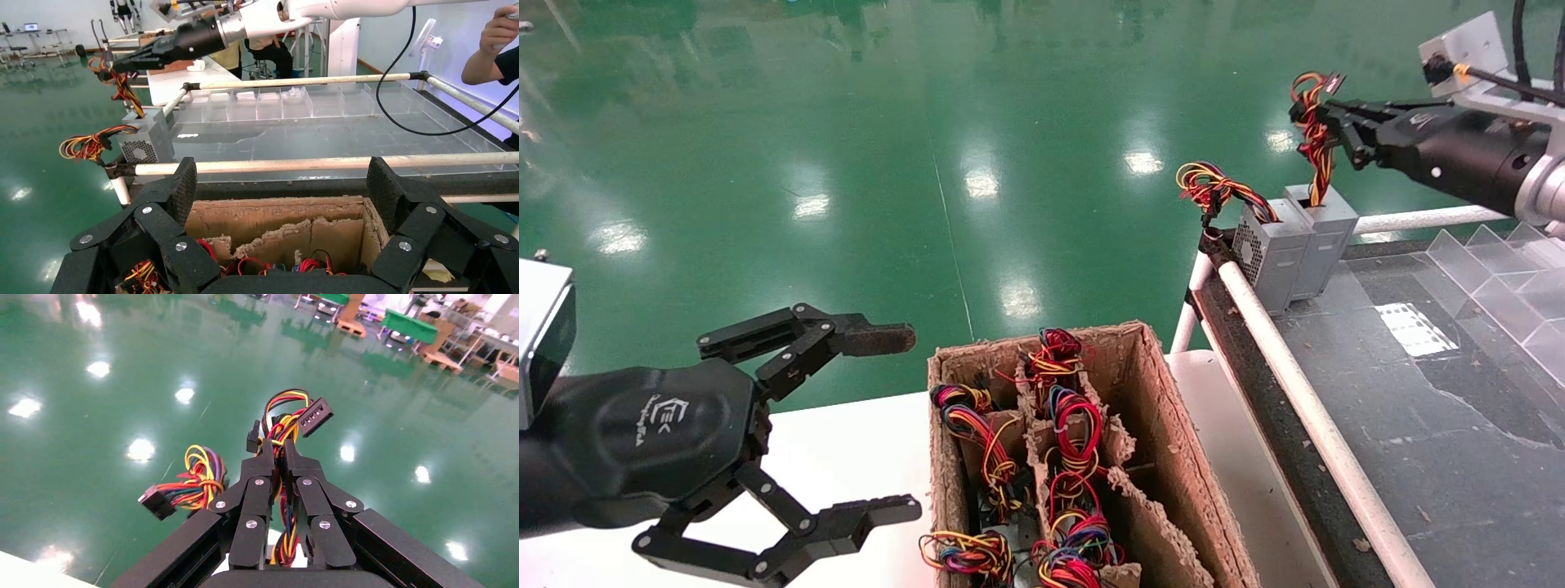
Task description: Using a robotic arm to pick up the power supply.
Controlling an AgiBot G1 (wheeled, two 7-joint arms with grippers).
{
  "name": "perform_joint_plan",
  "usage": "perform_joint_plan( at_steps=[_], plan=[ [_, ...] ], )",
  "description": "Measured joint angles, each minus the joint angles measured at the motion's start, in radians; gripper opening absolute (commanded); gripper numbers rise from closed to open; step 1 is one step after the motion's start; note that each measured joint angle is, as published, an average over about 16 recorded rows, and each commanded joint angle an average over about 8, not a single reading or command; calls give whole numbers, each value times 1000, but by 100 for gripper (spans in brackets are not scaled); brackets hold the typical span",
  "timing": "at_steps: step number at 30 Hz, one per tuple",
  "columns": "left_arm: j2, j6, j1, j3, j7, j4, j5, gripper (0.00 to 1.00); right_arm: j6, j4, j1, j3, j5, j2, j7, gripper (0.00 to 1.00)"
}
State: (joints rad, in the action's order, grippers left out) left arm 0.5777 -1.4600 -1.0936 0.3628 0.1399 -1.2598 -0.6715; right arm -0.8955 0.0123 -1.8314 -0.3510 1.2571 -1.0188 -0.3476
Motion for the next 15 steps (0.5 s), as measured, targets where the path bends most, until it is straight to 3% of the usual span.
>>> perform_joint_plan(
  at_steps=[2, 8, 10, 15],
  plan=[
    [0, 0, 0, 0, 0, 0, 0, 100, -2, 0, 2, 0, 0, -1, 4, 6],
    [0, 0, 0, 0, 0, 0, 0, 100, -5, -1, 6, -1, 2, -3, 10, 81],
    [0, 0, 0, 0, 0, 0, 0, 100, -5, -2, 6, -2, 2, -3, 11, 100],
    [0, 0, 0, 0, 0, 0, 0, 100, -9, -4, 6, -3, 4, -1, 15, 100]
  ],
)
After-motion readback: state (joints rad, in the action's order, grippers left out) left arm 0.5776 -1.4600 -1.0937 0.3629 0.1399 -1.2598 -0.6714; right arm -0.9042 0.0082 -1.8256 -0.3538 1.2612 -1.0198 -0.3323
